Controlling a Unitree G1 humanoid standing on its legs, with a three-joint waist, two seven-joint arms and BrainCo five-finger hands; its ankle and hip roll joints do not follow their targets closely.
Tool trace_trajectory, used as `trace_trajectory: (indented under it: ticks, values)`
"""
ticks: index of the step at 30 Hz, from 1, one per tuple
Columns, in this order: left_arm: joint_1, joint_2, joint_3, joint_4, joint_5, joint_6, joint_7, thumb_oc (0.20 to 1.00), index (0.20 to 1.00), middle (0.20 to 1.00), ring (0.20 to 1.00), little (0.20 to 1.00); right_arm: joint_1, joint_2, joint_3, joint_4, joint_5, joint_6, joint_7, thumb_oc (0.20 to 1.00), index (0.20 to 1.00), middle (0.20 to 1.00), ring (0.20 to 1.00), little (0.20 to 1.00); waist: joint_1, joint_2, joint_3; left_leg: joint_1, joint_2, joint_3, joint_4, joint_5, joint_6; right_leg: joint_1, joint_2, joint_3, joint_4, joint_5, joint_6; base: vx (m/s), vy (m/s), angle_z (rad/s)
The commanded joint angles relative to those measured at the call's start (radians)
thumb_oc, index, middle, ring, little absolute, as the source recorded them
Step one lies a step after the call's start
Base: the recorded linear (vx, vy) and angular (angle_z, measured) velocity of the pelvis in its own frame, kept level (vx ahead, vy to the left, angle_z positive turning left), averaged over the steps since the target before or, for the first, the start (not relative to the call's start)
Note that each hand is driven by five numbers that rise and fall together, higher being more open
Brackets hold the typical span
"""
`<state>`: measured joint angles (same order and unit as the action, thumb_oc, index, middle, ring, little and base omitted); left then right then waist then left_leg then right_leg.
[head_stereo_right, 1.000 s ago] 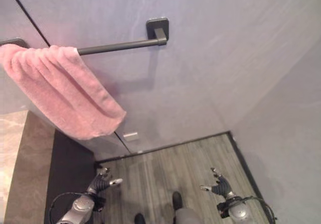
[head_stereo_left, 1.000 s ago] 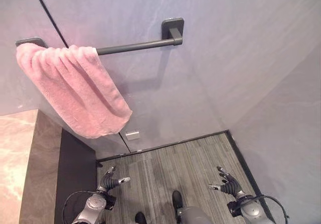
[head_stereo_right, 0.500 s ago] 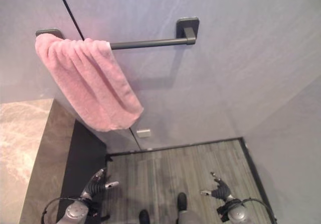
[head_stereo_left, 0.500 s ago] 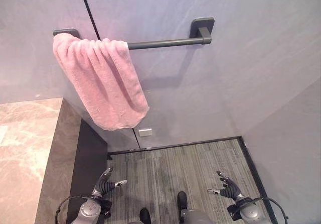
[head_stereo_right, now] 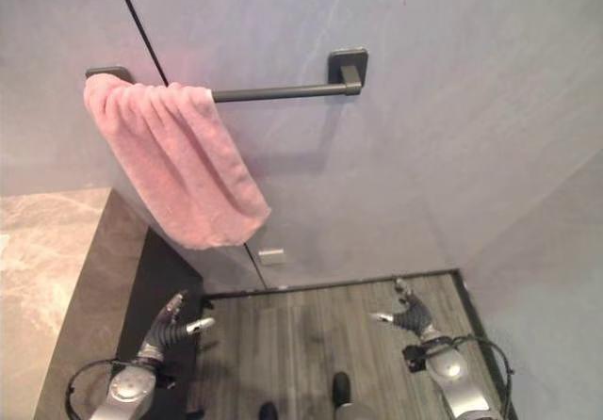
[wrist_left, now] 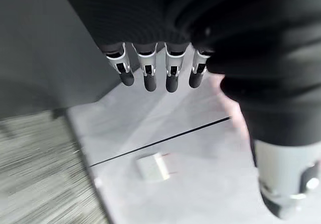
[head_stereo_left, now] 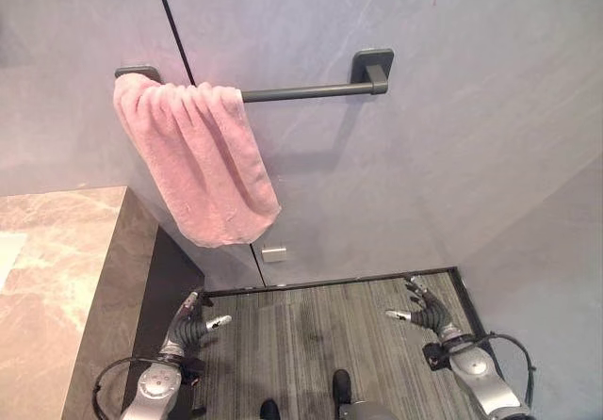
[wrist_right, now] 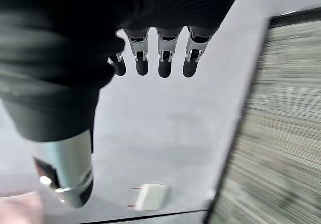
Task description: Put brush and paste in cup on sink, flatten towel.
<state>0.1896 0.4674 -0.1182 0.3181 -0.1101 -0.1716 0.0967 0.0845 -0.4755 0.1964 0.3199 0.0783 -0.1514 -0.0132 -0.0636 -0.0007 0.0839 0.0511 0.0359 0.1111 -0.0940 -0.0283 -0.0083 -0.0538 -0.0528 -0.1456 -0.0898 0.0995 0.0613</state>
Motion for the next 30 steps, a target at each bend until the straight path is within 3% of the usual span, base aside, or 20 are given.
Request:
trace_trajectory:
  ticks: [1, 4, 8, 9, 11, 13, 14, 16, 20, 24, 30]
  values:
    - [-0.031, 0.1, 0.072, -0.083, 0.014, -0.015, -0.029, 1.0, 1.0, 1.0, 1.0, 1.0, -0.069, -0.021, -0.013, -0.05, 0.042, -0.018, 0.016, 1.0, 1.0, 1.0, 1.0, 1.0, 0.028, -0.039, -0.021, -0.025, -0.021, -0.03, 0.007, 0.024, -0.03, 0.033, -0.054, 0.044, 0.041, -0.05, 0.093, 0.0, 0.045, 0.16]
    - [-0.036, 0.193, 0.132, -0.247, -0.02, -0.028, -0.059, 1.0, 1.0, 1.0, 1.0, 1.0, -0.161, -0.049, 0.008, -0.146, 0.05, -0.004, 0.028, 1.0, 1.0, 1.0, 1.0, 1.0, 0.045, -0.039, -0.017, -0.035, -0.027, -0.038, 0.007, 0.023, -0.028, 0.031, -0.064, 0.035, 0.041, -0.045, 0.097, -0.01, 0.05, 0.11]
    - [-0.065, 0.247, 0.175, -0.313, -0.104, -0.04, -0.055, 1.0, 1.0, 1.0, 1.0, 1.0, -0.262, -0.064, 0.046, -0.186, 0.066, 0.013, 0.036, 1.0, 1.0, 1.0, 1.0, 1.0, 0.059, -0.041, -0.01, -0.044, -0.031, -0.04, 0.007, 0.023, -0.027, 0.026, -0.072, 0.03, 0.041, -0.041, 0.1, -0.01, 0.034, 0.1]
    - [-0.064, 0.248, 0.179, -0.315, -0.106, -0.039, -0.056, 1.0, 1.0, 1.0, 1.0, 1.0, -0.266, -0.063, 0.048, -0.184, 0.067, 0.013, 0.036, 1.0, 1.0, 1.0, 1.0, 1.0, 0.057, -0.042, -0.008, -0.044, -0.032, -0.04, 0.007, 0.024, -0.027, 0.026, -0.072, 0.03, 0.041, -0.041, 0.1, -0.02, 0.065, 0.07]
    - [-0.147, 0.328, 0.21, -0.31, -0.202, -0.05, -0.014, 1.0, 1.0, 1.0, 1.0, 1.0, -0.433, -0.057, 0.122, -0.167, 0.125, 0.042, 0.023, 1.0, 1.0, 1.0, 1.0, 1.0, 0.079, -0.044, -0.001, -0.063, -0.04, -0.043, 0.007, 0.027, -0.024, 0.01, -0.081, 0.029, 0.037, -0.026, 0.104, -0.04, 0.076, 0.13]
    - [-0.174, 0.35, 0.211, -0.281, -0.204, -0.049, 0.003, 1.0, 1.0, 1.0, 1.0, 1.0, -0.478, -0.05, 0.143, -0.152, 0.129, 0.049, 0.014, 1.0, 1.0, 1.0, 1.0, 1.0, 0.082, -0.045, 0.006, -0.07, -0.041, -0.04, 0.007, 0.028, -0.023, 0.003, -0.083, 0.032, 0.036, -0.021, 0.106, -0.04, 0.045, 0.09]
    - [-0.238, 0.421, 0.214, -0.256, -0.189, -0.046, 0.028, 1.0, 1.0, 1.0, 1.0, 1.0, -0.579, -0.054, 0.184, -0.133, 0.121, 0.062, 0.004, 1.0, 1.0, 1.0, 1.0, 1.0, 0.09, -0.046, 0.013, -0.085, -0.043, -0.035, 0.007, 0.03, -0.022, -0.013, -0.086, 0.039, 0.032, -0.01, 0.109, -0.03, 0.037, 0.04]
    - [-0.276, 0.461, 0.208, -0.223, -0.191, -0.046, 0.039, 1.0, 1.0, 1.0, 1.0, 1.0, -0.636, -0.049, 0.211, -0.118, 0.133, 0.069, -0.005, 1.0, 1.0, 1.0, 1.0, 1.0, 0.092, -0.045, 0.019, -0.094, -0.044, -0.029, 0.007, 0.033, -0.021, -0.024, -0.088, 0.044, 0.03, -0.001, 0.112, -0.06, 0.065, -0.01]
    - [-0.473, 0.553, 0.121, -0.075, -0.24, -0.05, 0.078, 1.0, 1.0, 1.0, 1.0, 1.0, -0.835, 0.02, 0.313, -0.012, 0.171, 0.09, -0.037, 1.0, 1.0, 1.0, 1.0, 1.0, 0.102, -0.052, 0.044, -0.132, -0.048, 0.002, 0.018, 0.038, -0.016, -0.071, -0.093, 0.075, 0.021, 0.029, 0.12, -0.05, 0.076, -0.18]
    - [-0.581, 0.582, 0.058, 0.007, -0.278, -0.049, 0.082, 1.0, 1.0, 1.0, 1.0, 1.0, -0.917, 0.064, 0.357, 0.049, 0.202, 0.097, -0.038, 1.0, 1.0, 1.0, 1.0, 1.0, 0.106, -0.06, 0.059, -0.16, -0.047, 0.021, 0.051, 0.027, -0.011, -0.093, -0.094, 0.095, 0.026, 0.042, 0.127, -0.01, 0.042, -0.2]
    - [-0.95, 0.583, -0.213, 0.28, -0.379, -0.043, 0.059, 1.0, 1.0, 1.0, 1.0, 1.0, -1.077, 0.136, 0.461, 0.175, 0.282, 0.097, -0.045, 1.0, 1.0, 1.0, 1.0, 1.0, 0.086, -0.068, 0.08, -0.187, -0.05, 0.034, 0.049, 0.035, -0.012, -0.126, -0.097, 0.102, 0.03, 0.064, 0.134, 0.02, 0.054, -0.06]
